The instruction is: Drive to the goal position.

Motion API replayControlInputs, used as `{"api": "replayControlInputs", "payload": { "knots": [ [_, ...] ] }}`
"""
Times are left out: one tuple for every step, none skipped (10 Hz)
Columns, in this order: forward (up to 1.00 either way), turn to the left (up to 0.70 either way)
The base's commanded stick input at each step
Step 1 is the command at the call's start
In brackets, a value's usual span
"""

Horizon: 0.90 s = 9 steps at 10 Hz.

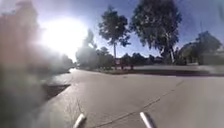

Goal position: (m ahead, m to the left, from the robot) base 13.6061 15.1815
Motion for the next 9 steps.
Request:
{"api": "replayControlInputs", "payload": {
  "knots": [
    [0.95, 0.18],
    [0.96, 0.0],
    [0.95, 0.0],
    [0.95, 0.0],
    [0.95, 0.01],
    [0.95, 0.23],
    [0.95, 0.36],
    [0.95, 0.37],
    [0.95, 0.35]
  ]
}}
